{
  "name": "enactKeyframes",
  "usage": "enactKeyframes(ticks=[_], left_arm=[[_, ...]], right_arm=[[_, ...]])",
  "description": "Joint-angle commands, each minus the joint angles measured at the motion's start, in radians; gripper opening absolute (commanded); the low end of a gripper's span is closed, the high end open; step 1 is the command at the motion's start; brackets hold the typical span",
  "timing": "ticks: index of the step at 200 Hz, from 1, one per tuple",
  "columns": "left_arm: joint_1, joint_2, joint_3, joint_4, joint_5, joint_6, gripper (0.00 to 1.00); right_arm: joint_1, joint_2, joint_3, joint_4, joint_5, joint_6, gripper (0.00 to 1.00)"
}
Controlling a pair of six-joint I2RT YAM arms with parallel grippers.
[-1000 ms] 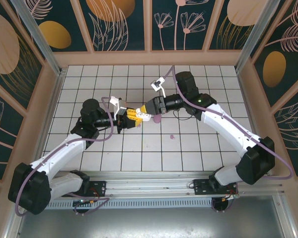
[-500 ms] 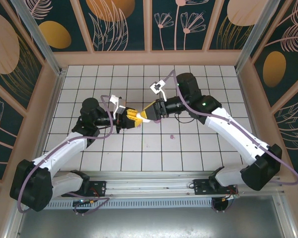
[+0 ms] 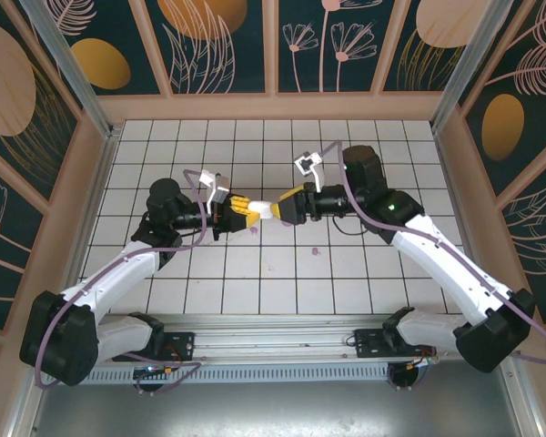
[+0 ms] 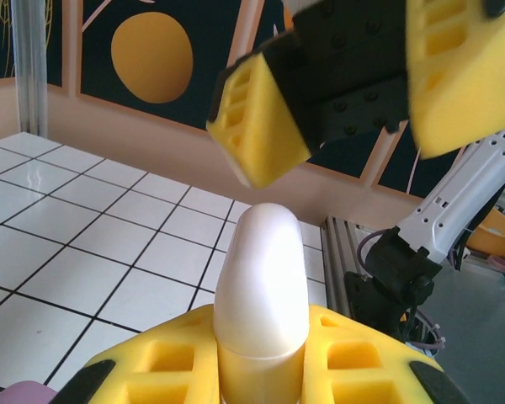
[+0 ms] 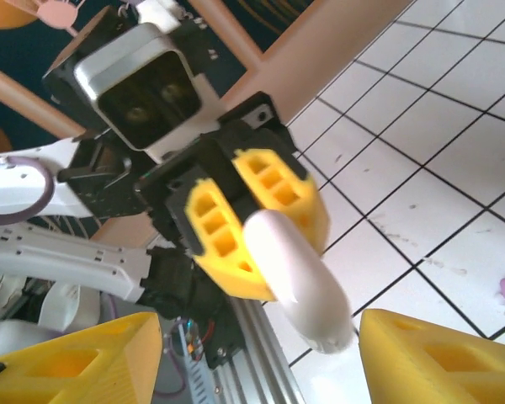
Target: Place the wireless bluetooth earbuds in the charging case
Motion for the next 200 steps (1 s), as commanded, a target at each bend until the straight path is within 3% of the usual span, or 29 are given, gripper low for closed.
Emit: enactKeyframes(ticks=[1,49,103,147,169,184,200], left_arm=[[0.006,-0.022,0.028,0.044,0.029,-0.051,0.00],[0.004,-0.023,0.047,0.036,0.068,-0.082,0.00],[0.004,-0.019,0.065,0.025,0.077,-0.104,0.00],[0.004,0.000,0.089,-0.007,0.088,-0.091,0.00],[0.004,0.005,0.102,-0.058,0.070,-0.048,0.00],[0.004,-0.005,0.115,-0.152,0.001,0.028,0.35],[0.006,-0.038,0.119,-0.264,-0.099,0.130,0.60]], right_arm=[[0.000,-0.036,-0.071,0.192,-0.002,0.077,0.64],[0.007,-0.006,-0.097,0.267,-0.055,0.087,0.57],[0.045,0.067,-0.050,0.226,-0.084,0.025,0.51],[0.045,0.087,-0.038,0.208,-0.054,0.006,0.25],[0.036,0.086,-0.038,0.219,-0.033,0.006,0.18],[0.030,0.090,-0.038,0.222,-0.006,0.013,0.16],[0.013,0.107,-0.036,0.213,0.043,0.031,0.16]])
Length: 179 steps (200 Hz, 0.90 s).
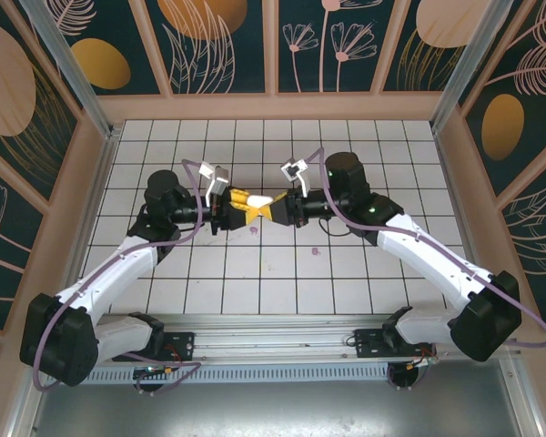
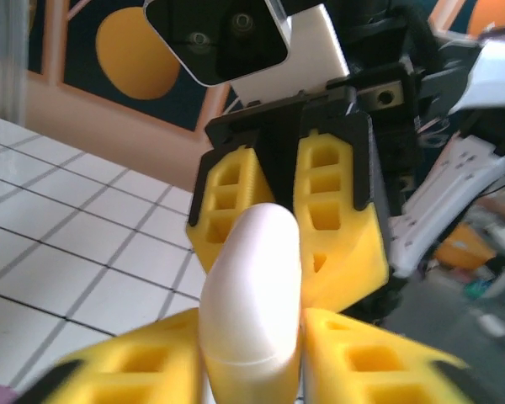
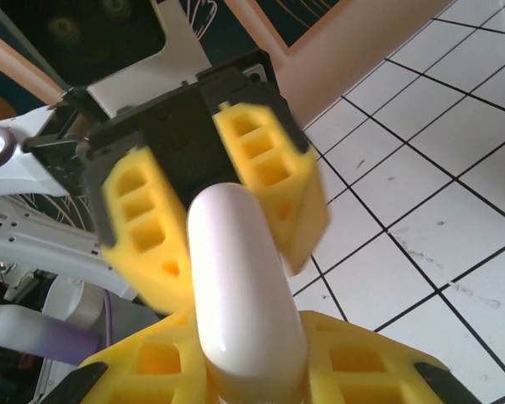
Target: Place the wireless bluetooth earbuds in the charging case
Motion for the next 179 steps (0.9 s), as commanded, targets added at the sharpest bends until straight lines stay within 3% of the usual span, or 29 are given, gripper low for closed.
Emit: enactKeyframes(ticks=[1,7,20,24,55,88,115,148,179], left_arm=[[0.000,-0.040,0.031,-0.151,-0.123,0.171,0.61],[0.000,-0.060,0.028,-0.185,-0.159,0.210,0.76],[0.000,-0.104,0.020,-0.248,-0.261,0.273,0.96],[0.000,-0.118,0.018,-0.264,-0.294,0.286,0.98],[0.000,-0.213,-0.017,-0.365,-0.566,0.370,0.98],[0.000,-0.279,-0.082,-0.378,-0.832,0.397,0.99],[0.000,-0.287,-0.104,-0.386,-0.889,0.394,0.99],[0.000,-0.297,-0.129,-0.389,-0.939,0.369,0.99],[0.000,-0.309,-0.155,-0.381,-0.955,0.356,0.99]], right_arm=[[-0.027,0.023,0.033,0.010,0.078,0.030,0.16],[-0.036,0.034,0.033,0.009,0.090,0.041,0.16],[-0.056,0.070,0.038,0.008,0.094,0.067,0.16],[-0.062,0.085,0.042,0.007,0.092,0.075,0.16],[-0.076,0.236,0.089,0.003,0.071,0.099,0.16],[-0.076,0.498,0.221,0.020,0.038,0.141,0.16],[-0.076,0.746,0.393,0.025,0.020,0.187,0.16],[-0.081,1.053,0.683,-0.108,0.022,0.209,0.16],[-0.085,1.182,0.833,-0.211,0.062,0.212,0.19]])
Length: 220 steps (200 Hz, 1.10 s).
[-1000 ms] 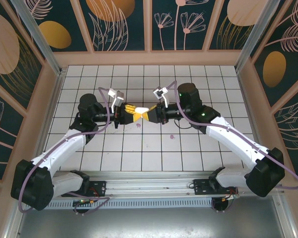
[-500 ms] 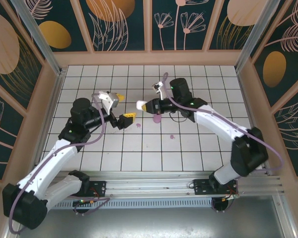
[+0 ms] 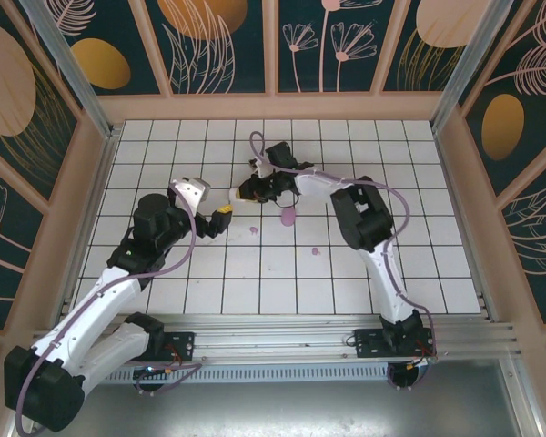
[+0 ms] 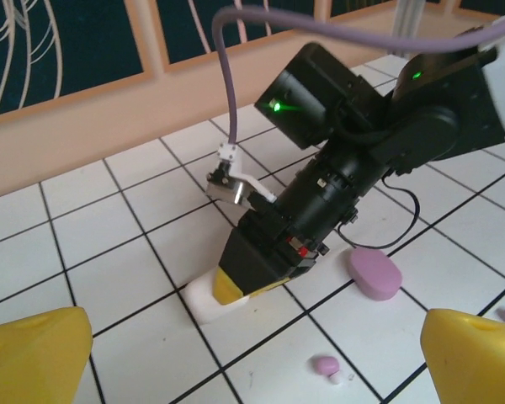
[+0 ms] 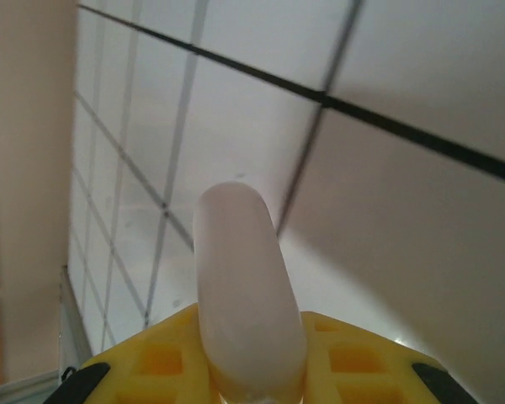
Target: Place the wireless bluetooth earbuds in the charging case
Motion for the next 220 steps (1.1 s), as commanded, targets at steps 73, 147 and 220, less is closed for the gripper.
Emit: enactKeyframes(ticks=[73,147,220], left_arm=[[0.000,0.025,-0.016,0.038,-0.020,-0.029,0.99],[0.001,0.149,0.055,0.023,0.040,-0.081,0.99],[0.001,0.163,0.035,0.035,0.065,-0.107,0.99]], right_arm=[[-0.016,-0.048,0.170,-0.360,0.259,-0.071,0.56],[0.007,-0.448,-0.224,-0.442,0.692,0.042,0.65],[0.078,-0.428,-0.377,-0.380,0.728,0.156,0.74]])
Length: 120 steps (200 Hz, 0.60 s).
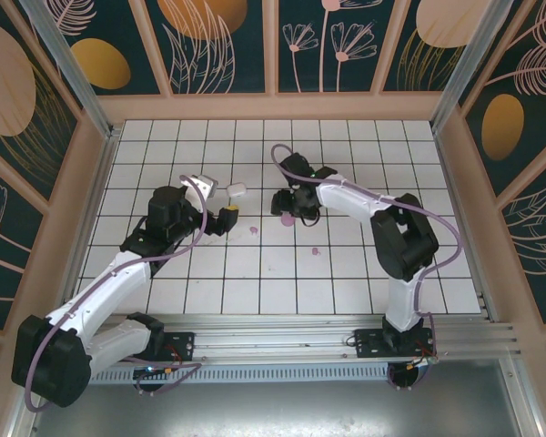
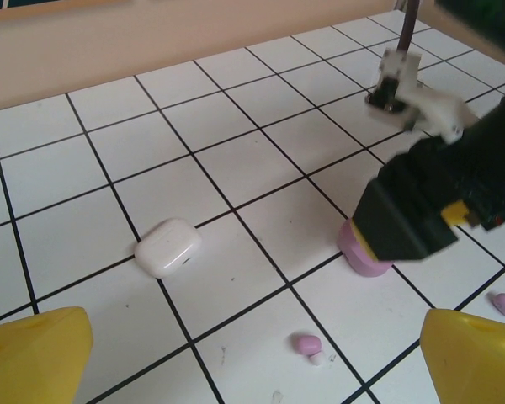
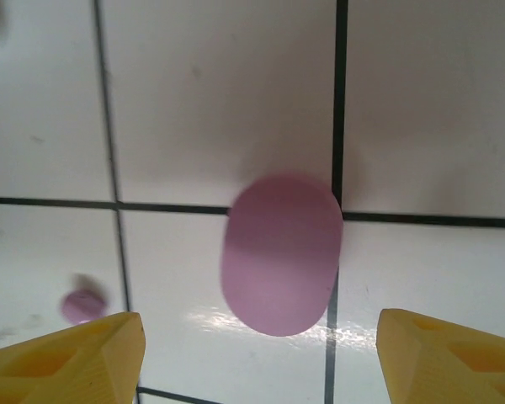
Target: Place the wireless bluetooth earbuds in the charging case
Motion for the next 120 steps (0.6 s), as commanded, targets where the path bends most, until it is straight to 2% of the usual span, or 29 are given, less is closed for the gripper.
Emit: enactKeyframes(ticks=[1,39,55,88,120], left_arm=[[0.001,-0.002,0.002,0.026,0.031,-0.023,0.98],[0.000,-0.033,-0.031,0.034,0.037,-0.027,0.99],[0.000,-0.042,-0.042,0.038,0.041,-0.023,0.99],[0.000,-0.056,-0.053,0.058,0.054,-0.015,0.98],[0.000,-0.071,-0.053,0.060,0.077,0.006,0.99]], right_arm=[[0.022,0.051,0.020,0.008,0.037,0.046,0.74],[0.032,0.127,0.055,-0.005,0.065,0.046,0.72],[0.033,0.140,0.054,-0.005,0.091,0.039,0.69],[0.032,0.135,0.045,0.001,0.165,-0.005,0.58],[0.039,0.104,0.025,0.011,0.201,-0.097,0.37]])
